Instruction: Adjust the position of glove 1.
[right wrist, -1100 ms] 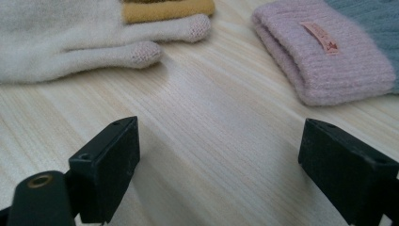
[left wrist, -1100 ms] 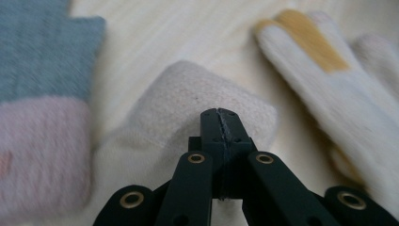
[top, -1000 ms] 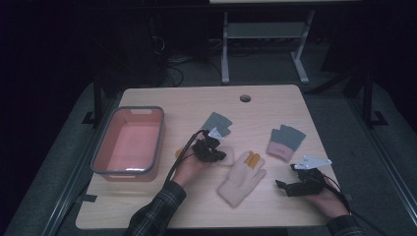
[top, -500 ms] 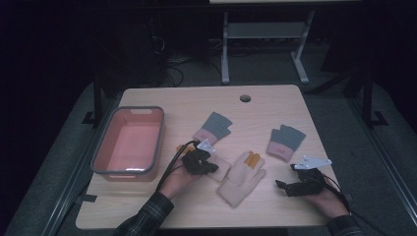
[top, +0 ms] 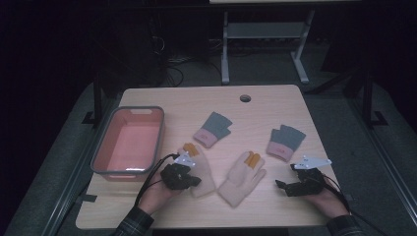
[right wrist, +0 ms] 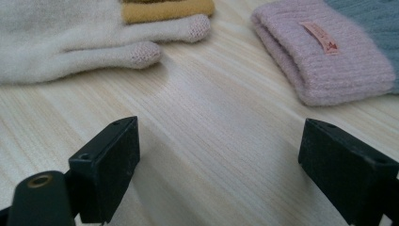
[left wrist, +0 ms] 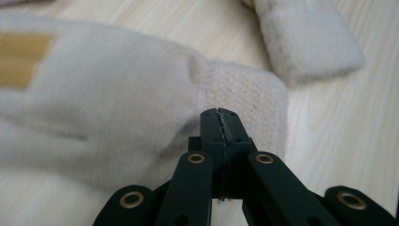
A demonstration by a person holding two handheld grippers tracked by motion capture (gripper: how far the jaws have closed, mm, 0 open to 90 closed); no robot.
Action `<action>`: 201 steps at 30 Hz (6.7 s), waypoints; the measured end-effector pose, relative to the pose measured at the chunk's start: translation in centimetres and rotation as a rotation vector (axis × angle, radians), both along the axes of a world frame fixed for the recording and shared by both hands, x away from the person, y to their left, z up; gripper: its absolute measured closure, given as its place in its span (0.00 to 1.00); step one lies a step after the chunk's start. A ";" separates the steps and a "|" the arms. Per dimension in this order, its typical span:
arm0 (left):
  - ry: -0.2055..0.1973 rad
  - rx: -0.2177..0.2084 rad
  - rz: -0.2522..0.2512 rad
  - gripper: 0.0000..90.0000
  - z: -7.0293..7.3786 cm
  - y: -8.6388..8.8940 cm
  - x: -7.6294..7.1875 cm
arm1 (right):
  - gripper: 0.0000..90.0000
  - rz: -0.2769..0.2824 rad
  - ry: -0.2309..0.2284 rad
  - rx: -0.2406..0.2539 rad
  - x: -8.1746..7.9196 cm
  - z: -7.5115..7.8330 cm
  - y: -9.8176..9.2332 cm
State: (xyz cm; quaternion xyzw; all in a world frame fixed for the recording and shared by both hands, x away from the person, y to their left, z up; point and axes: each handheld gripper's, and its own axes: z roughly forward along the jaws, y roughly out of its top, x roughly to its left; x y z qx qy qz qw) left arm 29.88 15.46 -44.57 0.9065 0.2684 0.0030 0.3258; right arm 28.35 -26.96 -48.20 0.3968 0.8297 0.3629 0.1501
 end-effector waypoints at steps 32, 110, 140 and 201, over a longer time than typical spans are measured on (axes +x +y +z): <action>-0.069 0.128 0.087 1.00 -0.4 -4.1 5.5 | 0.14 -0.002 -0.002 -0.001 0.1 0.0 0.1; -0.055 -0.002 0.171 0.70 0.1 -2.7 6.9 | 0.14 0.000 -0.003 0.001 0.1 0.0 0.1; -0.056 -0.153 0.151 0.99 2.0 -2.7 6.6 | 0.73 0.130 0.056 0.058 -0.3 1.8 2.0; -0.162 -0.212 -0.081 0.99 5.3 -7.8 2.7 | 1.00 0.283 0.105 0.040 1.7 1.2 12.3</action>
